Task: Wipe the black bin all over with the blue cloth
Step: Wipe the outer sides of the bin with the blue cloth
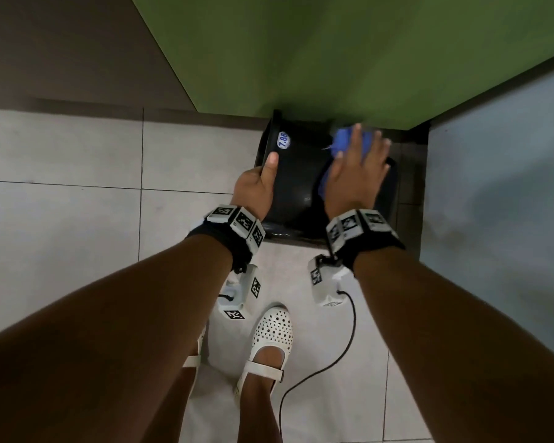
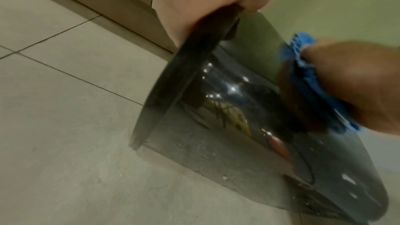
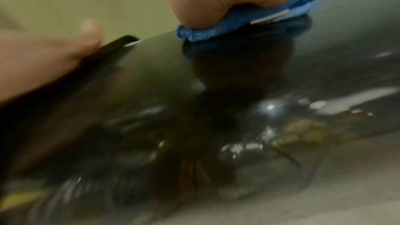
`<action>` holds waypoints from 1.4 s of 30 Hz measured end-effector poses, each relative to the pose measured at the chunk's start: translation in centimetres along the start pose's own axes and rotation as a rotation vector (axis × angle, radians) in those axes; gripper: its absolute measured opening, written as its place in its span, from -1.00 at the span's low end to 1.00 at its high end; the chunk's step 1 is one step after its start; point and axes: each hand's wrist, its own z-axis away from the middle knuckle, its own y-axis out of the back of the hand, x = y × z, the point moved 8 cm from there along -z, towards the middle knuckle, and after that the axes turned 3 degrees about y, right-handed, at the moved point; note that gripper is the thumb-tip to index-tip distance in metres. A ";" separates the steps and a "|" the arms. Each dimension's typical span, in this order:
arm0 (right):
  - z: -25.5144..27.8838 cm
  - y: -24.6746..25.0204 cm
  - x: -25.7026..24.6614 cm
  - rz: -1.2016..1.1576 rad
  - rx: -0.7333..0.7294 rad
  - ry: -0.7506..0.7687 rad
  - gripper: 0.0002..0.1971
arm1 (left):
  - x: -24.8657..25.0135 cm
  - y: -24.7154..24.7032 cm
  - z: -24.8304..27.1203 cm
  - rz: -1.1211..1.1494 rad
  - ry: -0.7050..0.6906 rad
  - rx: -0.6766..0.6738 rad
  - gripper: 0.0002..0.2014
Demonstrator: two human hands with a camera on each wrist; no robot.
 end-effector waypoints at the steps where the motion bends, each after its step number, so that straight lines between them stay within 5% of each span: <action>1: -0.3 0.4 1.8 0.005 0.007 -0.067 -0.49 | -0.1 0.0 -0.1 0.013 -0.001 0.001 -0.49; 6: 2.3 1.8 7.4 -0.048 0.103 -0.339 -0.49 | -0.4 -0.3 -0.3 0.073 0.014 0.008 -0.54; 9: 5.6 0.7 6.6 -0.044 0.184 -0.442 -0.48 | -0.7 -0.3 -0.4 0.095 0.032 0.009 -0.54; 15: 7.0 -2.1 -5.7 -0.016 -0.031 0.144 -0.46 | -0.2 -0.2 -0.5 0.100 0.021 -0.024 -0.44; 17: 4.5 -1.8 -6.0 -0.023 -0.065 0.197 -0.49 | 0.0 -0.1 -0.3 0.078 0.005 -0.018 -0.45; 23: 0.1 1.6 4.4 0.017 0.048 -0.204 -0.50 | -0.4 -0.2 -0.4 0.088 0.000 -0.021 -0.54; 27: 1.7 1.9 5.9 0.034 0.150 -0.410 -0.50 | -0.4 -0.4 -0.5 0.097 -0.001 -0.029 -0.50; 34: 3.8 -2.1 -7.0 -0.014 -0.051 0.146 -0.49 | 0.3 -0.2 -0.1 0.110 -0.027 -0.027 -0.44; 39: 7.7 -2.4 -4.3 0.063 -0.150 0.350 -0.47 | -0.3 -0.6 -0.2 0.135 0.019 -0.044 -0.48; 42: 8.2 -1.4 1.2 0.109 -0.103 0.216 -0.48 | -0.7 -0.7 -0.3 0.133 0.028 -0.042 -0.48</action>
